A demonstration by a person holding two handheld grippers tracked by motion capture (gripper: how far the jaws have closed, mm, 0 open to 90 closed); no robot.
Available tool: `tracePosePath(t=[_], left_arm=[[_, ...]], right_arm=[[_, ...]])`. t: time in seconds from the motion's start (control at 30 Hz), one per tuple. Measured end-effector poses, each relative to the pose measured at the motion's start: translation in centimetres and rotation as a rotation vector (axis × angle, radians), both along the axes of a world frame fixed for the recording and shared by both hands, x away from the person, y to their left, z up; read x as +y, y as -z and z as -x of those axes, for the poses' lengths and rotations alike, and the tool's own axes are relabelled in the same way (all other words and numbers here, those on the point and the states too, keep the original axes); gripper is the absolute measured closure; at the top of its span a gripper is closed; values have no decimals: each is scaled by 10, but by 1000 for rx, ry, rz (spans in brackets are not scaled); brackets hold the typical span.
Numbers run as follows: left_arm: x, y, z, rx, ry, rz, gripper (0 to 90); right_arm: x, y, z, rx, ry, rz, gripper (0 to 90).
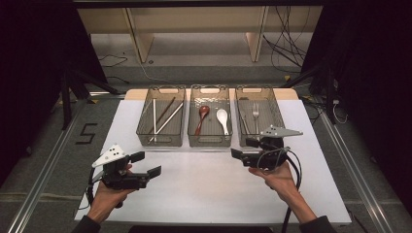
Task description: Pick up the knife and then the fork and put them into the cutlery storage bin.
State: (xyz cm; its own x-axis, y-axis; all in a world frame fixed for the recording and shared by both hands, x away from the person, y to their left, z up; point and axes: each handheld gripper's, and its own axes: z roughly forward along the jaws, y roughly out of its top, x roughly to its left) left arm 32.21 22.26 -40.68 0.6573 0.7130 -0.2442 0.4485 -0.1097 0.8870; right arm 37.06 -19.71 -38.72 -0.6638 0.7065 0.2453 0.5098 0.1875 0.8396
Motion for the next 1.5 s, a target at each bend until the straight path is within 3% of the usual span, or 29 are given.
tracePosePath(t=[0.37,0.83,1.5], left_arm=[[-2,1,0,1,16,-7,111],[-2,1,1,5,15,5,111],[-3,0,1,9,24,4,111]], right_arm=[[0,7,15,-14,-14,18,257],[-6,12,31,-36,-2,1,245],[-12,25,46,-51,-5,18,234]])
